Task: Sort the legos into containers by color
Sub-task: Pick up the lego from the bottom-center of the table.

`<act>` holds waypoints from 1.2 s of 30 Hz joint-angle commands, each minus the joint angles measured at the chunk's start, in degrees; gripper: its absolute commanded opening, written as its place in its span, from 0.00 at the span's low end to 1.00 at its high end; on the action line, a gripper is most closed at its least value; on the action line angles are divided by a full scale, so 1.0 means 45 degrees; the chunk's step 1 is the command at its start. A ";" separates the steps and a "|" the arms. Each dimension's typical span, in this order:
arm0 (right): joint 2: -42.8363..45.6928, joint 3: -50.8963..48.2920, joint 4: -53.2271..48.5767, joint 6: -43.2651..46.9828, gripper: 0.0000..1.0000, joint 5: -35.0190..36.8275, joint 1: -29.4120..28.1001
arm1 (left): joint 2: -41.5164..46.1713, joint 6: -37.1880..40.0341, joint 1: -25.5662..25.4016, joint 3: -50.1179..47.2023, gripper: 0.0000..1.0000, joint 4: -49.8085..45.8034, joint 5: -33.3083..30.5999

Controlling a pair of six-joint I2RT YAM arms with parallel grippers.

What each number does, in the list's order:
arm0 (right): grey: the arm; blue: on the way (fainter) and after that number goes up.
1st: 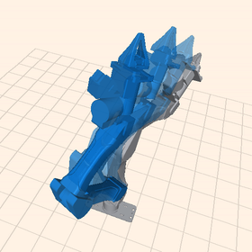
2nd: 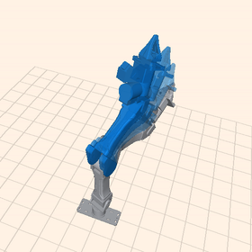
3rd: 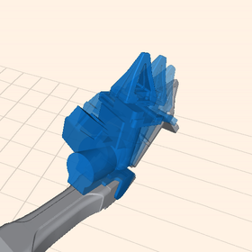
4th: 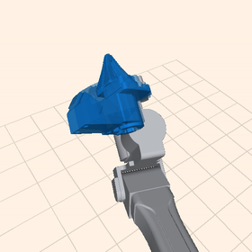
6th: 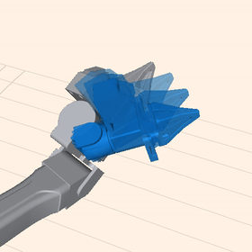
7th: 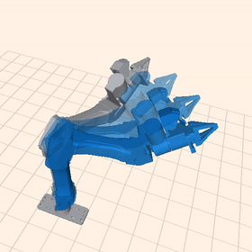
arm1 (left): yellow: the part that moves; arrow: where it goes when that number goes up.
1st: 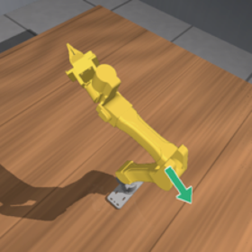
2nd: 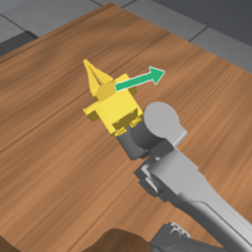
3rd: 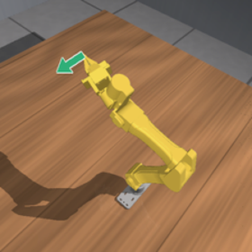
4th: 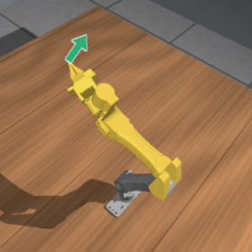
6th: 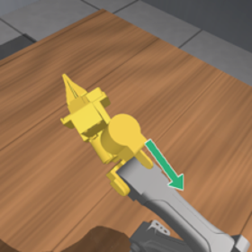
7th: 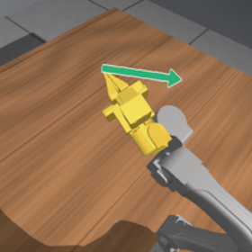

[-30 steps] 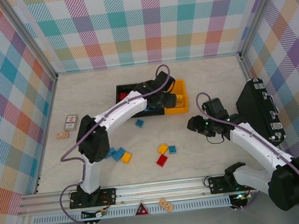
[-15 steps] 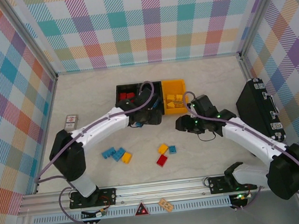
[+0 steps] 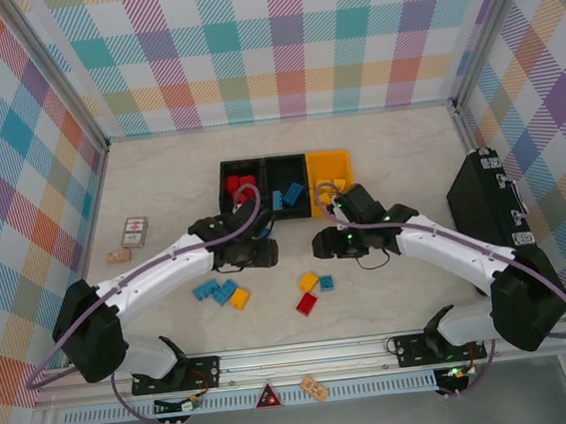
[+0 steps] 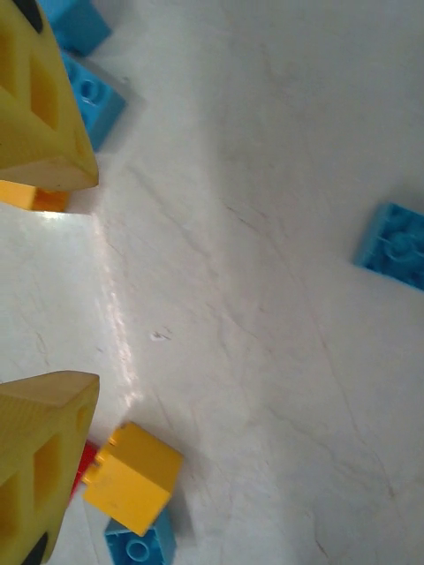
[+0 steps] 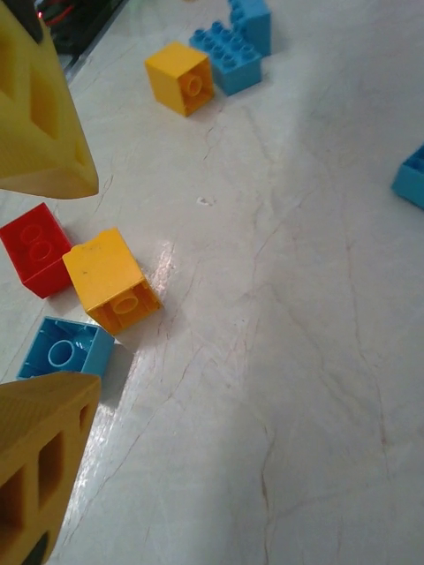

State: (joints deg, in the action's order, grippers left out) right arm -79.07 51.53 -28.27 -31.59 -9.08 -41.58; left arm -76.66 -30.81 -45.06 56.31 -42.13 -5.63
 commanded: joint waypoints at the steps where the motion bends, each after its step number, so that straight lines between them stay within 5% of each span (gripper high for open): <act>1: -0.0783 0.0562 -0.0373 0.0704 0.55 0.0743 -0.0664 | 0.1062 -0.0841 0.0163 -0.0905 0.57 -0.0588 -0.0088; 12: -0.3551 0.2126 -0.1172 0.2072 0.59 0.2522 -0.2372 | 0.3305 -0.1891 0.0674 -0.2751 0.59 -0.0828 0.0252; 27: -0.4793 0.2661 -0.2041 0.2353 0.60 0.2946 -0.3296 | 0.4064 -0.2196 0.1087 -0.3583 0.59 -0.0709 0.0435; 36: -0.4591 0.3166 -0.1958 0.2243 0.42 0.4066 -0.3344 | 0.4019 -0.2344 0.1098 -0.3707 0.59 -0.0290 0.0606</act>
State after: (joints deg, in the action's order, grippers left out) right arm -100.55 63.42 -36.10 -21.67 6.33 -56.34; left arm -59.27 -40.62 -40.95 40.18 -44.27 -3.84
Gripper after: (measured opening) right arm 0.437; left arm 0.592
